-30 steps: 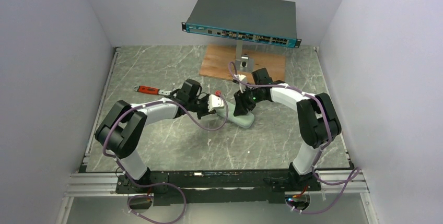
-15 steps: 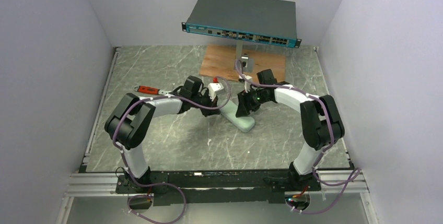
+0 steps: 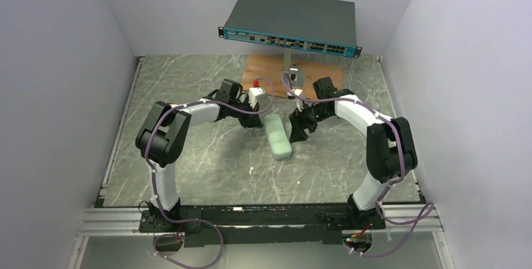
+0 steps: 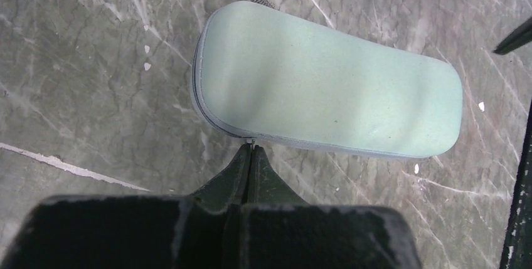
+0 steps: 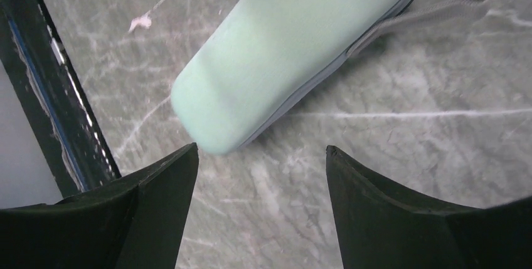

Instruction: Open the umbrella

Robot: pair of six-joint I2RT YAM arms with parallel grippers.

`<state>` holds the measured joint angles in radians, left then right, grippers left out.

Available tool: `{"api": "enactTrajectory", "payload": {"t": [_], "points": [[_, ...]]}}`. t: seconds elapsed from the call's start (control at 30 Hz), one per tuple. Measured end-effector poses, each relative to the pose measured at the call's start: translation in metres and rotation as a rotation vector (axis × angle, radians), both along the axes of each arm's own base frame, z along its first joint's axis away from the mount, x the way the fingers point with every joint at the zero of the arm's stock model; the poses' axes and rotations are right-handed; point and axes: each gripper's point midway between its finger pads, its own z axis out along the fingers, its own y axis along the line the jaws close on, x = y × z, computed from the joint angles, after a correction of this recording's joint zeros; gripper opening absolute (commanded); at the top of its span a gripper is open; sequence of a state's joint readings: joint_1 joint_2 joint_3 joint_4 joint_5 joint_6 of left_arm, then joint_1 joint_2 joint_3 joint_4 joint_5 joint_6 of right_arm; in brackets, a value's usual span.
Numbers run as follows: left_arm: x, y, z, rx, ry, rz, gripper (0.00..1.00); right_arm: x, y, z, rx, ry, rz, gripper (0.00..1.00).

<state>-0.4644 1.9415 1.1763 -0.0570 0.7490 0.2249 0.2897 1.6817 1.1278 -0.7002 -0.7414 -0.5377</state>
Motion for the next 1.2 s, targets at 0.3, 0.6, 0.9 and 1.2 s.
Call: {"api": "enactTrajectory", "payload": {"t": [0.3,0.6,0.9,1.2], "points": [[0.005,-0.006,0.002,-0.006,0.026,-0.007,0.0,0.041,0.024,-0.029,0.024,0.171,-0.187,0.66],[-0.006,-0.002,-0.011,-0.004,0.087,0.022,0.0,0.03,0.041,-0.03,0.103,0.398,-0.33,0.24],[-0.042,-0.001,-0.016,-0.023,0.129,0.033,0.0,0.028,0.045,-0.029,0.183,0.418,-0.413,0.0],[-0.104,-0.02,-0.021,-0.065,0.262,0.007,0.0,0.028,0.041,-0.028,0.219,0.37,-0.494,0.08]]}}
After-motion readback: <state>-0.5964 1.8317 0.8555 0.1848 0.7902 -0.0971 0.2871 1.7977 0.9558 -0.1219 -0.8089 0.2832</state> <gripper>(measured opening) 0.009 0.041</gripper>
